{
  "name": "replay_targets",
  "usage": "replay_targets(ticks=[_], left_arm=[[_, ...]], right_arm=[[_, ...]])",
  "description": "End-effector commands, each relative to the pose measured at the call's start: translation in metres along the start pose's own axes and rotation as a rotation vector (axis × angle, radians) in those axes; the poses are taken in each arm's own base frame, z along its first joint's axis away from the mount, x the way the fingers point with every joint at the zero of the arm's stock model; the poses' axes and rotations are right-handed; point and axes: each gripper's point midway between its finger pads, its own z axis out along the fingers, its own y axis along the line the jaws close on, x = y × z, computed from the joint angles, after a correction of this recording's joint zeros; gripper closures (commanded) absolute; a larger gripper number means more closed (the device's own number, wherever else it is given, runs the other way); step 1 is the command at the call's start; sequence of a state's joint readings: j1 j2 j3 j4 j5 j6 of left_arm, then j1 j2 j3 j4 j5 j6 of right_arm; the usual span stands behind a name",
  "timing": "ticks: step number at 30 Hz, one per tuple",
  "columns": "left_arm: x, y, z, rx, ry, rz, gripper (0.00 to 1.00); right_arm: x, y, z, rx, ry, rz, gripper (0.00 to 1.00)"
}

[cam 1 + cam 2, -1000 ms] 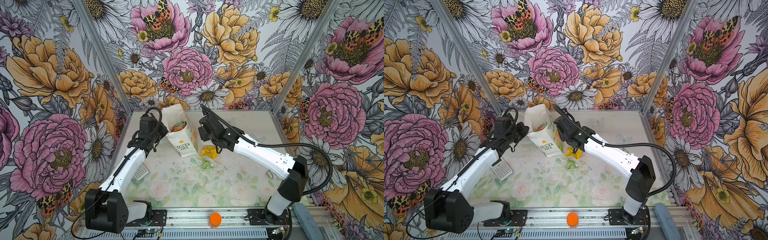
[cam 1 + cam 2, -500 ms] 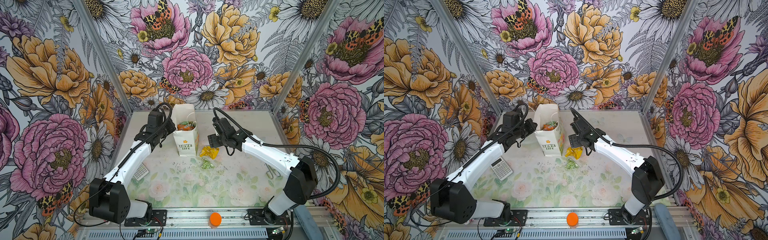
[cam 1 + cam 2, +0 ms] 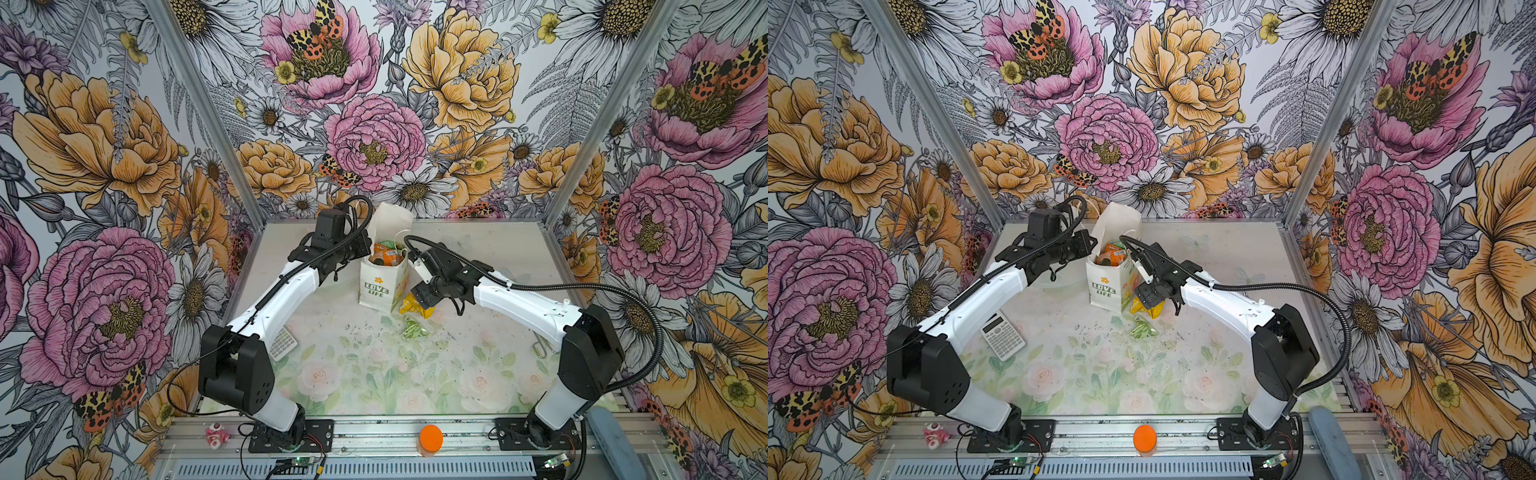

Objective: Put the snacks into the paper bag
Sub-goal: 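Move the right gripper back and down over the yellow packet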

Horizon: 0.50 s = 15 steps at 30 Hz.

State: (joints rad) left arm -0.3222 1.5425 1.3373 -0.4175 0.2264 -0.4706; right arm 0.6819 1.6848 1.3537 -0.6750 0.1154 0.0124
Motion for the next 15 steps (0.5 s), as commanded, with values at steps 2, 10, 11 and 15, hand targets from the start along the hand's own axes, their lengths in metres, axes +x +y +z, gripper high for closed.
replay_targets(ticks=[2, 10, 11, 15], left_arm=[[0.014, 0.021, -0.003, -0.023, 0.058, -0.026, 1.00], [0.030, 0.045, -0.003, -0.063, 0.086, -0.075, 1.00], [0.032, 0.049, -0.002, -0.071, 0.091, -0.087, 1.00], [0.034, 0.057, -0.003, -0.080, 0.096, -0.104, 1.00]], right_arm=[[-0.005, 0.010, 0.016, -0.043, -0.031, -0.066, 0.18], [0.005, 0.026, 0.035, -0.120, -0.005, -0.124, 0.20], [0.007, 0.029, 0.037, -0.135, 0.000, -0.128, 0.20], [0.016, 0.037, 0.042, -0.182, 0.023, -0.132, 0.21]])
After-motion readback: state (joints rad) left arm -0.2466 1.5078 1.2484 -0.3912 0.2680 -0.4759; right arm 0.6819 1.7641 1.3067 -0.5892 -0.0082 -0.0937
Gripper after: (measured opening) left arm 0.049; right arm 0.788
